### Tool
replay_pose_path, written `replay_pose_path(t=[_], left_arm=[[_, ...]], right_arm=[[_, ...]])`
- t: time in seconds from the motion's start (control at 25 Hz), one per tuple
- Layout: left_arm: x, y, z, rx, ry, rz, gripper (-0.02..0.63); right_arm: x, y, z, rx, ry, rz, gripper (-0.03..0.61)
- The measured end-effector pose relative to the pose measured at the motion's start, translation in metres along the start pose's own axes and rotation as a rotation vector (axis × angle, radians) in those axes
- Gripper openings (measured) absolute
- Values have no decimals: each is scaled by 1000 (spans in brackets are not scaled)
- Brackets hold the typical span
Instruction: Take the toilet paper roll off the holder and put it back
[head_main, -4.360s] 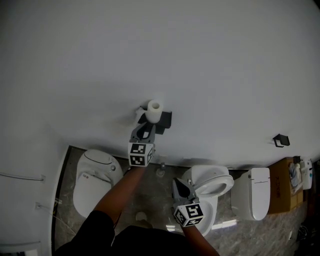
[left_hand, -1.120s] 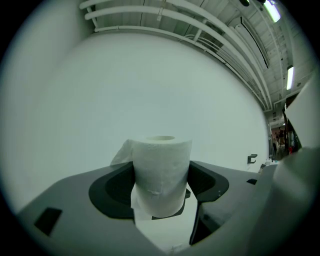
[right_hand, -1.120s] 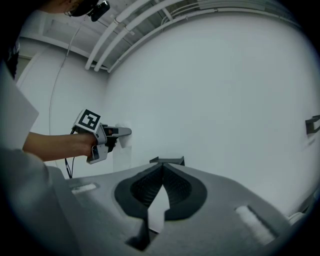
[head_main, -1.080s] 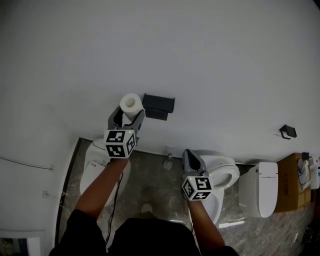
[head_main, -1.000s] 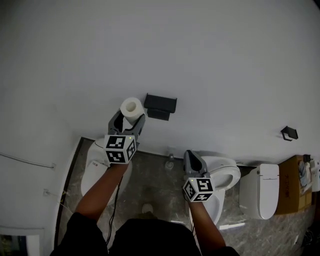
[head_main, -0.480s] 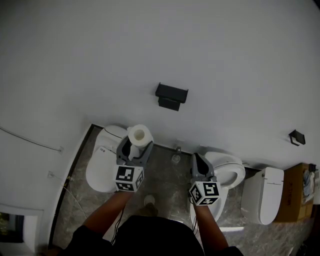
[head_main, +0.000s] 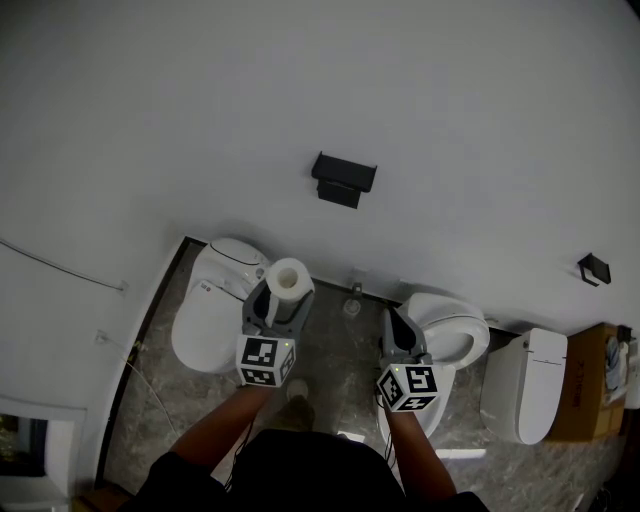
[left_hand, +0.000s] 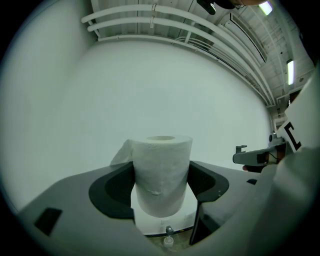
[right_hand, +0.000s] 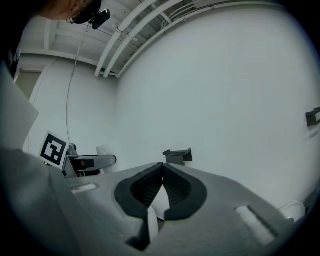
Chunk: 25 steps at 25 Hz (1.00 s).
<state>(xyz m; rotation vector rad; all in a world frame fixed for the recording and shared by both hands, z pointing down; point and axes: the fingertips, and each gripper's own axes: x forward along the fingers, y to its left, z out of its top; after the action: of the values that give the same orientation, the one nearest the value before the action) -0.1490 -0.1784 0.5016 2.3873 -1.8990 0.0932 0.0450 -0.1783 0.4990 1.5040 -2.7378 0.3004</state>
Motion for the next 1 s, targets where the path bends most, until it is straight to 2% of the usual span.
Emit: replay_pose_path(t=[0.28,0.44,0.64,1.0], left_arm=[[32,16,34,8,-44,-4,337],[64,33,66,-23,-74,8,337],[124,44,100,0,-92,-31,337],[232,50,97,113,-67,-135,337]], right_arm=[[4,4,2,-25,-8,-14,-2],[13,0,8,-37,-15,-33,-2],[33,-11,19,-33,-21,-73,-2],[98,-14,51,-115,-56,-116,-2]])
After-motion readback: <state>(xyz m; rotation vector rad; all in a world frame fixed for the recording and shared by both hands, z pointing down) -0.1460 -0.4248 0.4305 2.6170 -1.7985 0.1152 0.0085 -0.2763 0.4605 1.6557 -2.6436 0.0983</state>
